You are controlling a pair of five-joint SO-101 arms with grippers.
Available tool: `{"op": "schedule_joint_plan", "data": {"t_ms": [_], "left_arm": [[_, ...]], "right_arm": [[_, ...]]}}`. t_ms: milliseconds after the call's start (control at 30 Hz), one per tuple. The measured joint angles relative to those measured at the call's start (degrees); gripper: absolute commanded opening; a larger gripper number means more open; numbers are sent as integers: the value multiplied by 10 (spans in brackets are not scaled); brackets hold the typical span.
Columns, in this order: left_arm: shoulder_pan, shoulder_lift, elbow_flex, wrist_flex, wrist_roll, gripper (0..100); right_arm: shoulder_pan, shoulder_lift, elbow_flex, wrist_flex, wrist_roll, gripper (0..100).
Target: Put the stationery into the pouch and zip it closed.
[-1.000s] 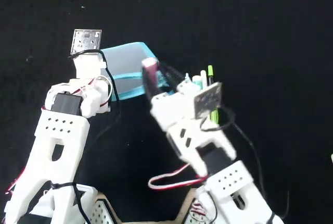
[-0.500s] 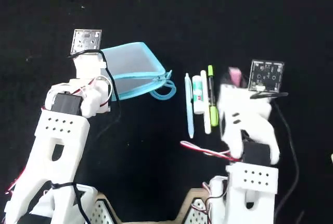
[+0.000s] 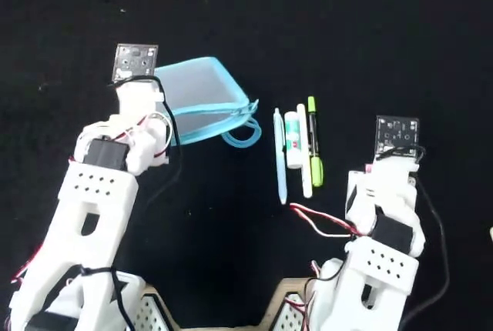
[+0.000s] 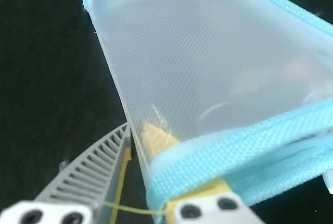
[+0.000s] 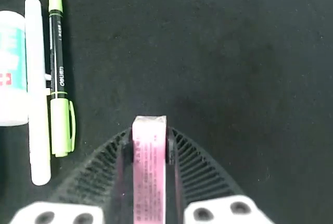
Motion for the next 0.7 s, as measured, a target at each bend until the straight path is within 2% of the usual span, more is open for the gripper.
{"op": "schedule_joint_plan", "data": {"t_ms": [167,267,700], "left_arm": [[24,0,0,-4,0,30],[26,0,0,-4,0,30],[22,0,8,-7,0,30]], "right_arm": [[4,5,-1,25,0,18],[4,56,-22,49,0,18],[22,456,-216,54,4,19]]}}
